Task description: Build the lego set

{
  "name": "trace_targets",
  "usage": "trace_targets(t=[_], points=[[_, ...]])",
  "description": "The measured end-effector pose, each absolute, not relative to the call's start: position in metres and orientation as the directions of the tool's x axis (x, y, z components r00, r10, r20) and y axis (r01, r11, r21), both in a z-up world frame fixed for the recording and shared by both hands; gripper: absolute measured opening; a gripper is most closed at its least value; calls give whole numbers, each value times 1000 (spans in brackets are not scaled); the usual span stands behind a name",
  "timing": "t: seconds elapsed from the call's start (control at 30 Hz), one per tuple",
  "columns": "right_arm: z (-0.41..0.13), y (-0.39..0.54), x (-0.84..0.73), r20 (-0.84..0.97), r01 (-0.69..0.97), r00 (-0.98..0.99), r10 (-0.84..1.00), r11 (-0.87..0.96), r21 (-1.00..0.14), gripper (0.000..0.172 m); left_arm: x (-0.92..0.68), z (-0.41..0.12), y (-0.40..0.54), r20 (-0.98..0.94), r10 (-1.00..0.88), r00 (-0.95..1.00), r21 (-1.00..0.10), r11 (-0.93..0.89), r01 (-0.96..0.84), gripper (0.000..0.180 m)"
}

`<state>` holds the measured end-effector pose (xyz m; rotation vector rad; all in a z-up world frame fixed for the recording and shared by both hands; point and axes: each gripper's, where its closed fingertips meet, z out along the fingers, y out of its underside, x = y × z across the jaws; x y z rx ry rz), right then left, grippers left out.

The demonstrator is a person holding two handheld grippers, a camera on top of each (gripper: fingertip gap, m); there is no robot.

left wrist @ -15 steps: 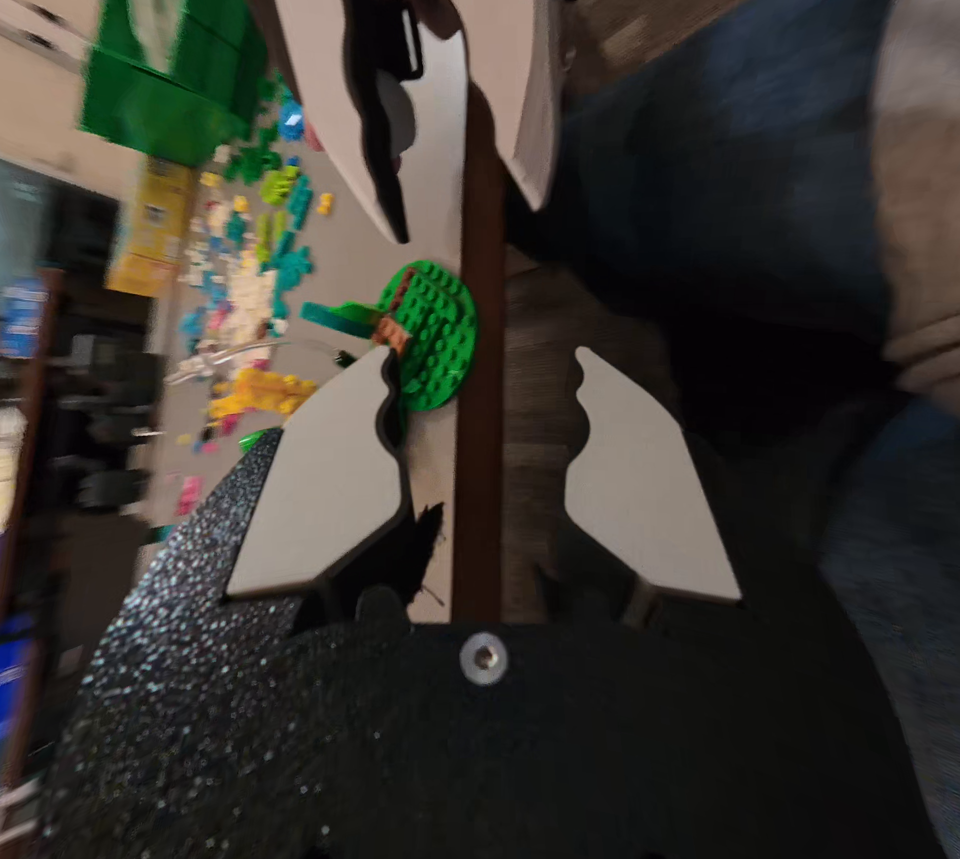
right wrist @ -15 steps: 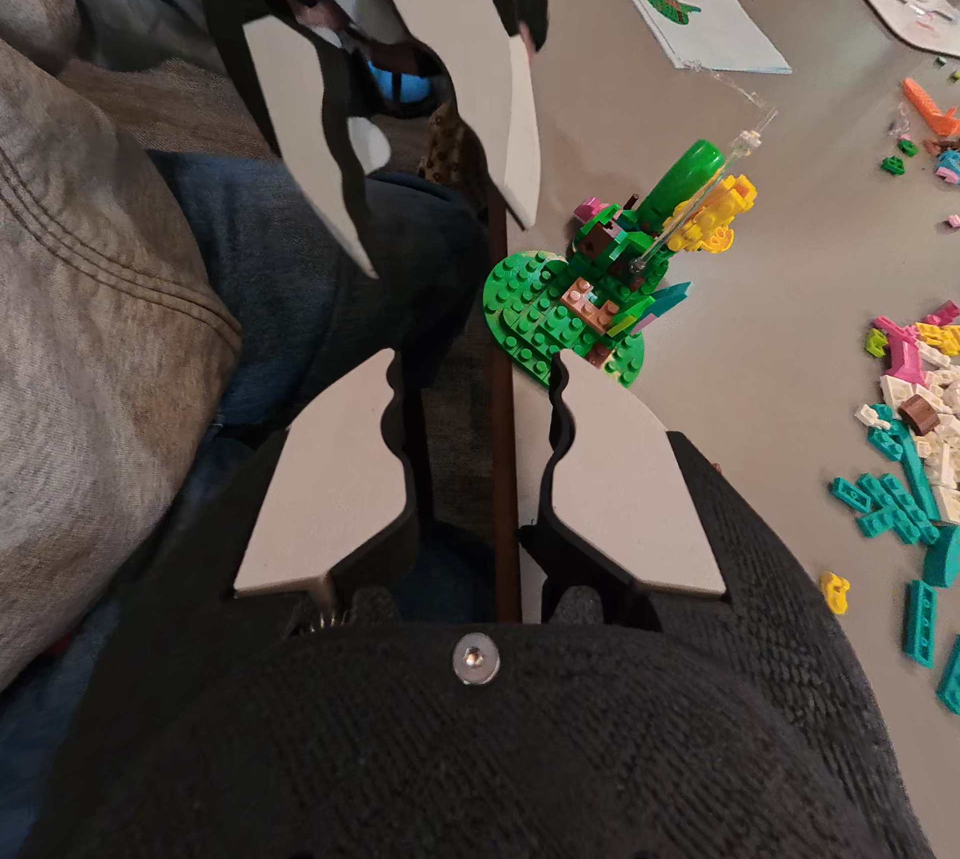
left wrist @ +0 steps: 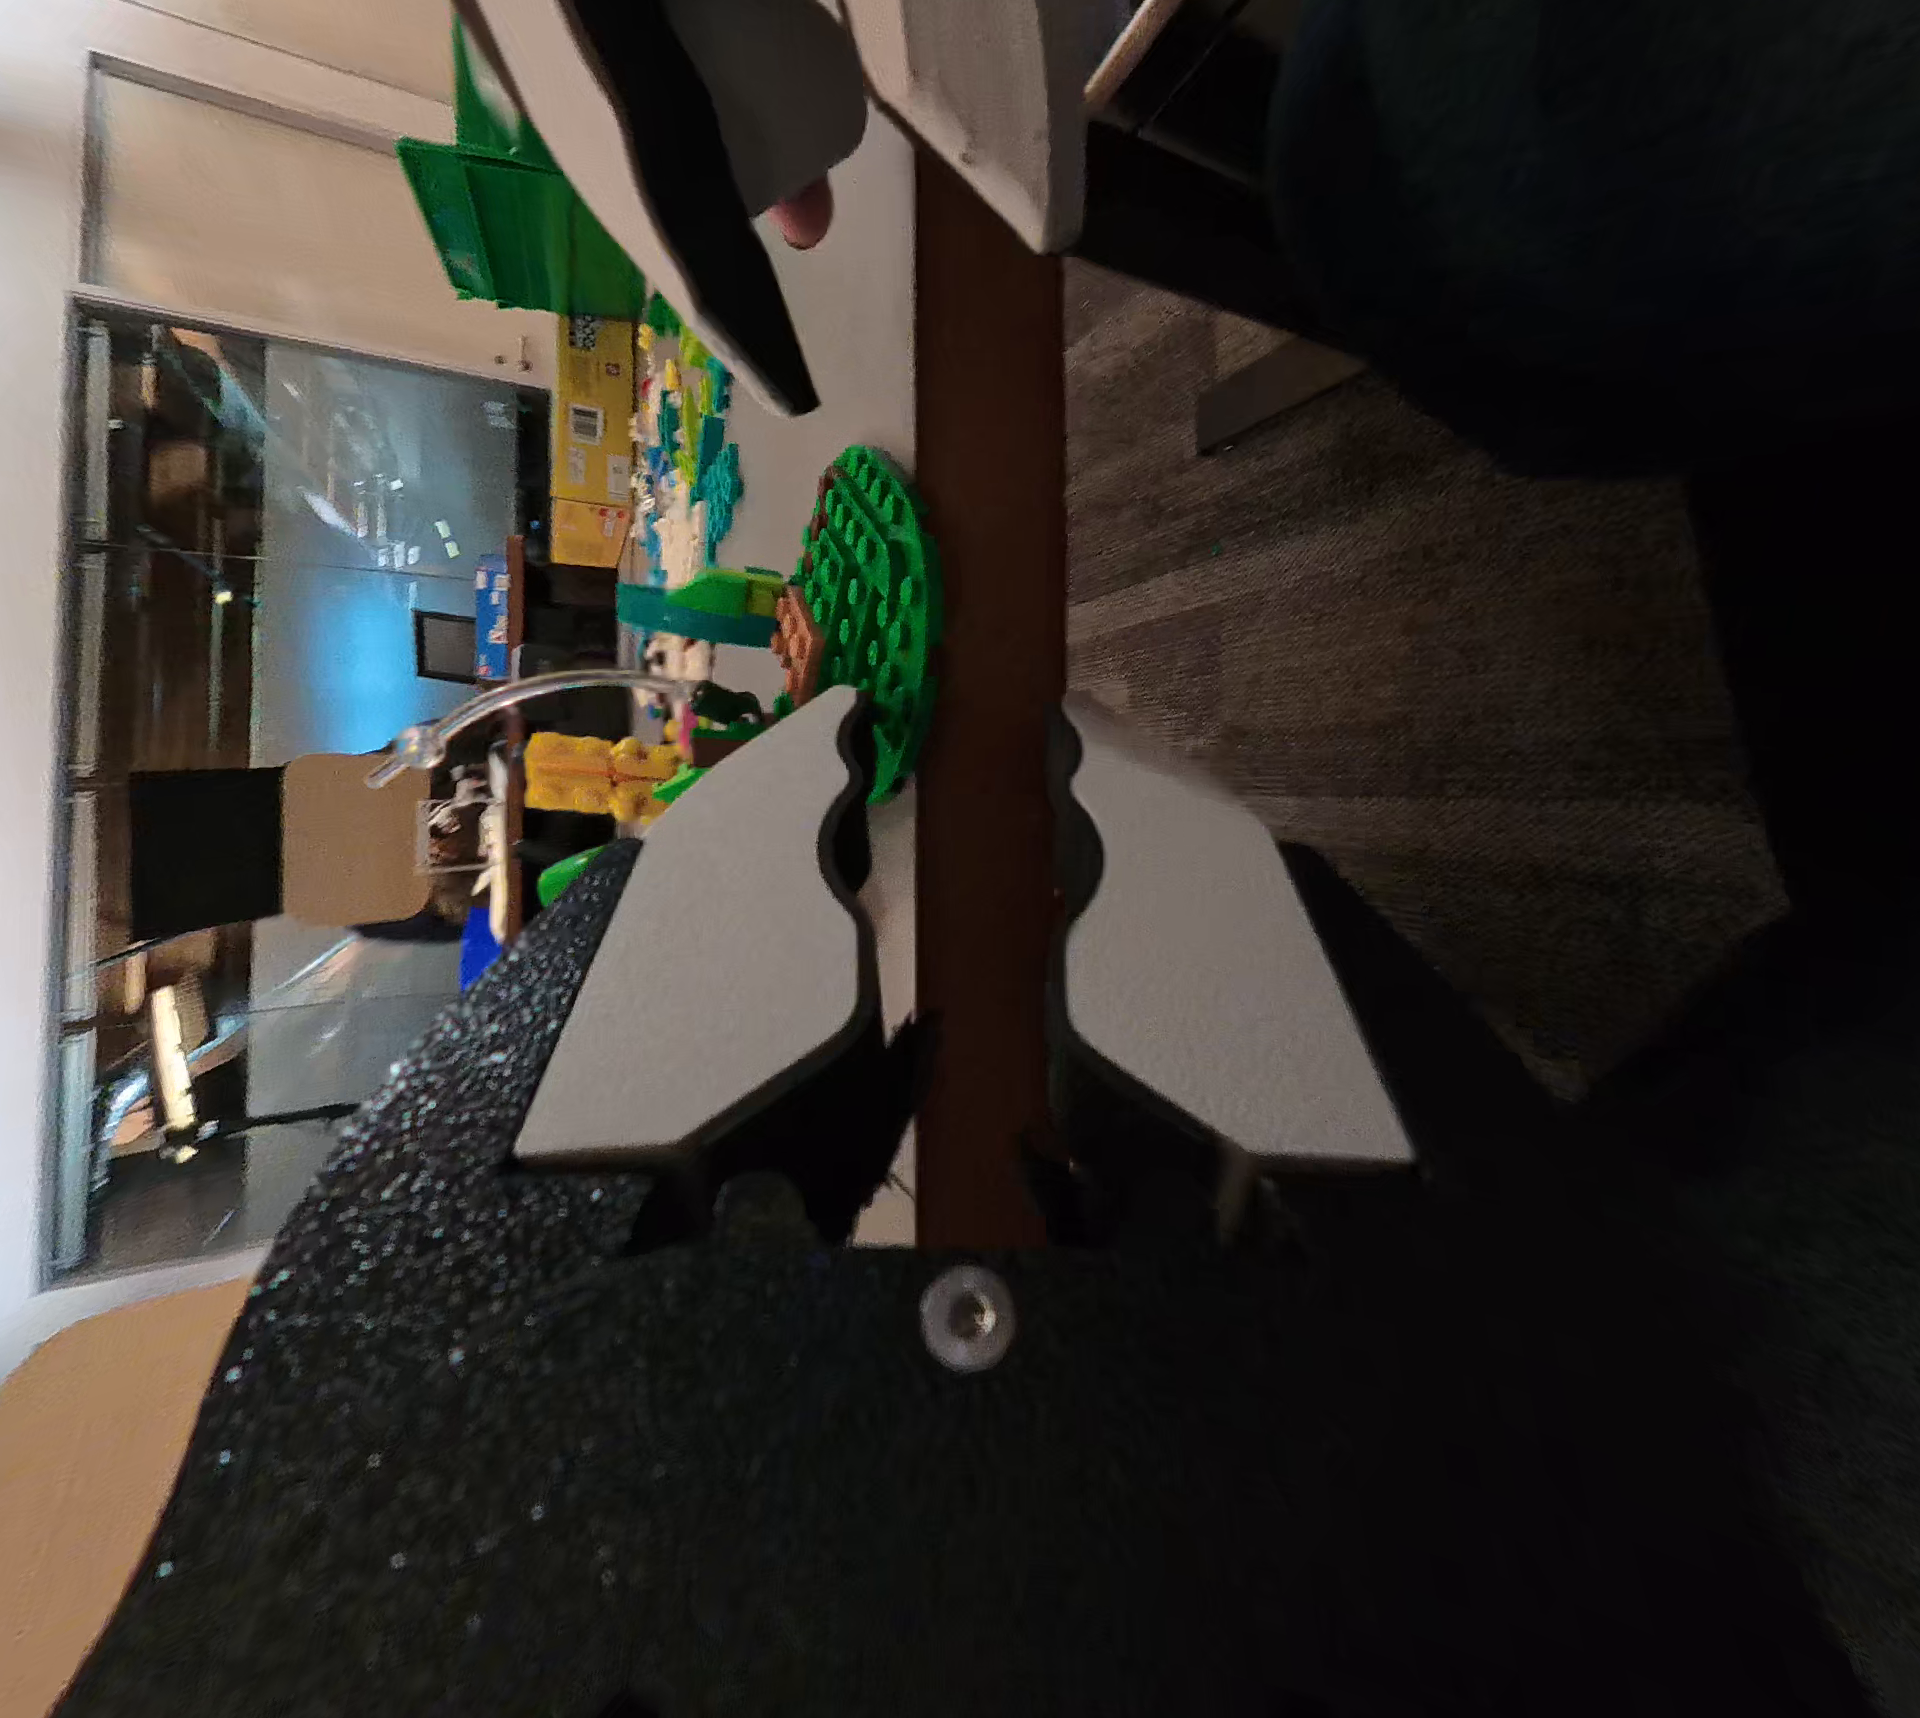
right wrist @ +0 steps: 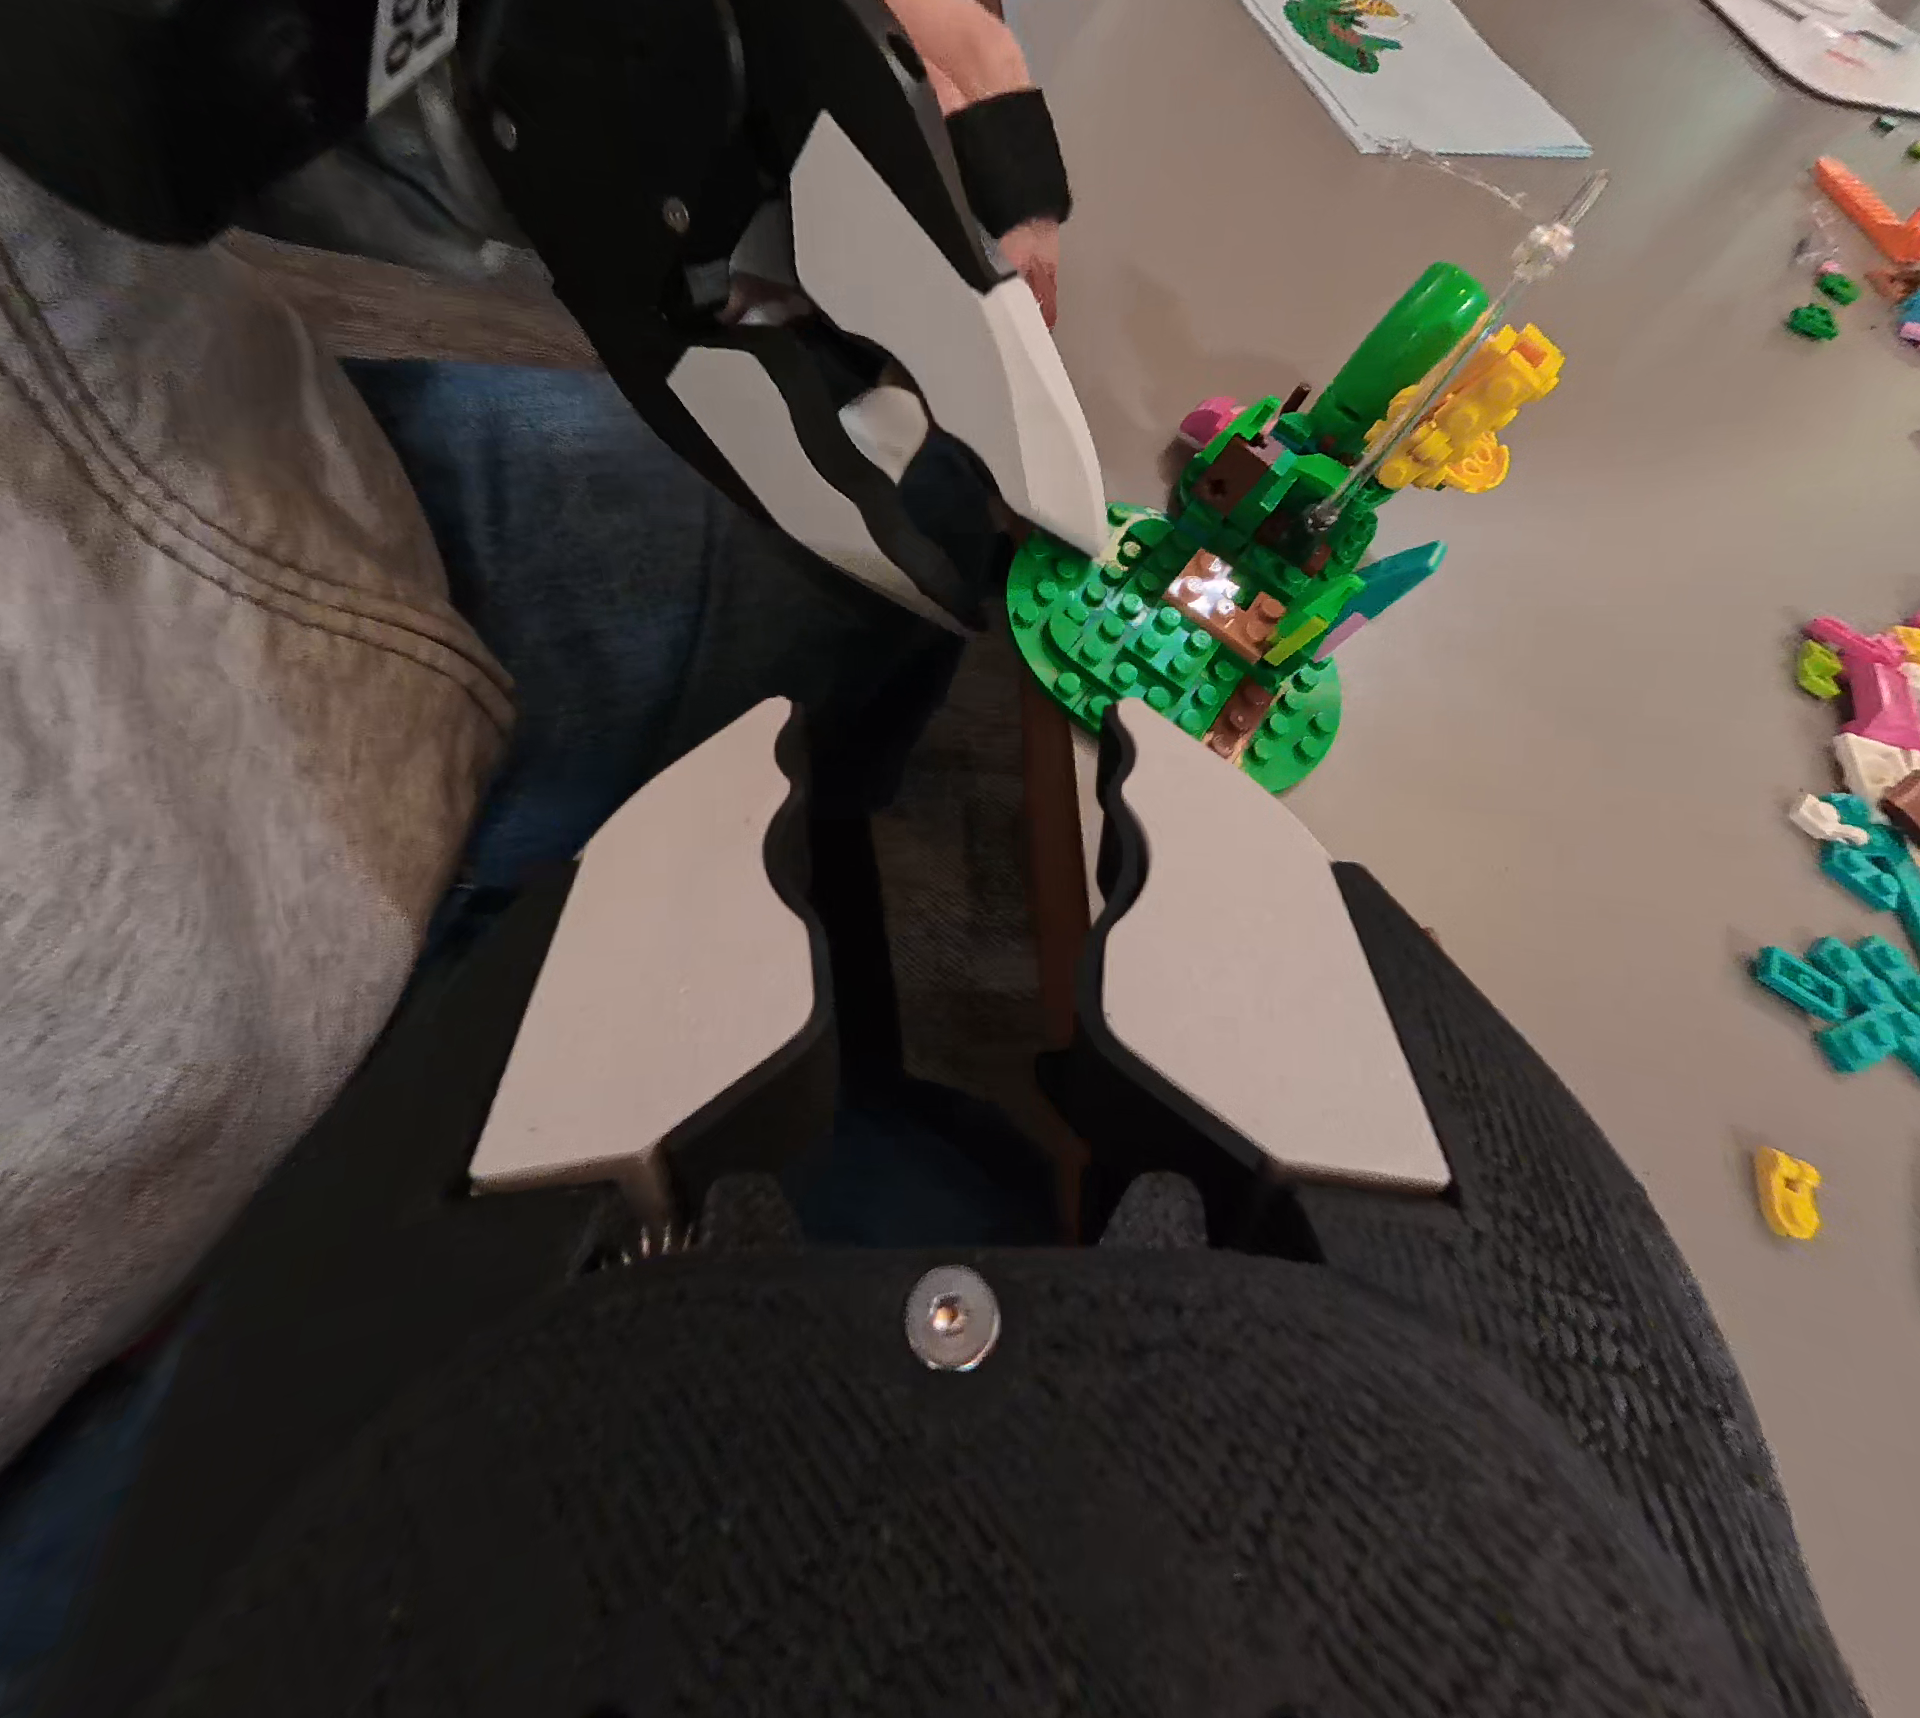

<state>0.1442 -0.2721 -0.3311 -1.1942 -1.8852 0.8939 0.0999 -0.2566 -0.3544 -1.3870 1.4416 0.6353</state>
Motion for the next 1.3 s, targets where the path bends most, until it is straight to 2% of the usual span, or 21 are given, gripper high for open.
trace_targets(t=[0.13,0.27,0.57,0.87,1.07,1.3], points=[[-329,-267,139,315,398,-265,911,401,-825,53,101,-346,-255,-918,-363,162,-247,202,-948,14],[-330,-264,136,457,378,-232,859,512,-771,53,103,-342,-260,-921,-350,171,-256,212,-943,7],[-327,-257,132,743,350,-154,651,739,-575,45,104,-327,-264,-944,-259,202,-264,234,-936,5],[-322,-244,118,908,381,-94,407,858,-345,32,102,-319,-263,-948,-200,248,-291,221,-931,4],[-326,-250,108,915,367,-143,376,879,-304,33,99,-318,-262,-944,-186,272,-309,215,-927,4],[-313,-245,105,857,364,-137,496,830,-422,47,95,-312,-260,-933,-181,311,-346,211,-914,3]])
